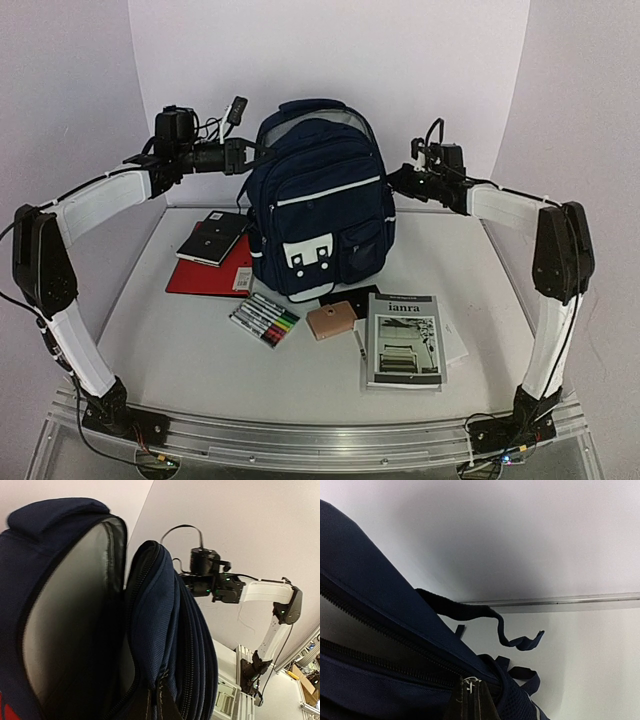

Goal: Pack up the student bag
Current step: Unzip the student bag at the center of the board.

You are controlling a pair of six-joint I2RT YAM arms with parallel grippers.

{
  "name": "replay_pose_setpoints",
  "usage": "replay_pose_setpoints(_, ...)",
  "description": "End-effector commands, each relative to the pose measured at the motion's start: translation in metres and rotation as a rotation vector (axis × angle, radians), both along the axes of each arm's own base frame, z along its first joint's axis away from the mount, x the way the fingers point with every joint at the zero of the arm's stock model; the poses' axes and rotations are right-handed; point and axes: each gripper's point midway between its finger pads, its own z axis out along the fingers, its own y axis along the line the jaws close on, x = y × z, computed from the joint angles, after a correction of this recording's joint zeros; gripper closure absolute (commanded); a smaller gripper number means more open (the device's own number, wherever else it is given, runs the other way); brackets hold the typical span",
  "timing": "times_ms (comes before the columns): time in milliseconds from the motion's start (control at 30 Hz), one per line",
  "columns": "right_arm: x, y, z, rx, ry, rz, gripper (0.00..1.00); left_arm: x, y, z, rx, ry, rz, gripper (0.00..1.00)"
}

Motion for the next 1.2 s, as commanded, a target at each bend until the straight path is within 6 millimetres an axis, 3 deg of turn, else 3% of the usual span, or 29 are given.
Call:
replay_pose_setpoints(0,0.026,-0.004,0.025,0.025,-0.107,-0.051,1.0,-0.009,-0.026,0.021,-0.06,-0.038,-0.043,1.0)
replay_pose_setpoints(133,0.017,-0.018,-0.001,0.078,-0.001,-0.101,1.0,-0.005,-0.021,0.03,-0.09,-0.078,0.021,1.0)
replay_pose_setpoints(267,0.002,-0.048,-0.036,0.097,0.121,-0.194,1.0,-0.003,-0.017,0.034,-0.087,-0.095,0.058,1.0)
replay_pose_setpoints(367,-0.01,-0.066,-0.056,0.097,0.186,-0.241,0.88,-0.002,-0.014,0.034,-0.082,-0.095,0.083,1.0)
replay_pose_setpoints(433,-0.014,-0.069,-0.054,0.101,0.189,-0.243,0.77,-0.002,-0.014,0.032,-0.08,-0.093,0.084,1.0)
replay_pose_setpoints(500,-0.017,-0.067,-0.037,0.11,0.161,-0.22,0.64,-0.003,-0.016,0.031,-0.081,-0.088,0.067,1.0)
replay_pose_setpoints(633,-0.027,-0.065,0.028,0.146,0.049,-0.181,0.32,-0.005,-0.02,0.028,-0.078,-0.079,0.051,1.0)
replay_pose_setpoints(733,-0.048,-0.066,0.08,0.189,-0.031,-0.158,0.18,-0.005,-0.019,0.029,-0.082,-0.087,0.064,1.0)
replay_pose_setpoints(800,-0.063,-0.066,0.099,0.238,-0.042,-0.149,0.12,-0.007,-0.019,0.029,-0.085,-0.091,0.061,1.0)
replay_pose_setpoints(933,-0.101,-0.049,0.136,0.363,-0.048,-0.101,0.06,-0.011,-0.021,0.028,-0.08,-0.092,0.042,1.0)
replay_pose_setpoints(1167,-0.159,0.026,0.169,0.602,0.026,0.013,0.1,-0.022,-0.031,0.028,-0.072,-0.102,-0.003,1.0)
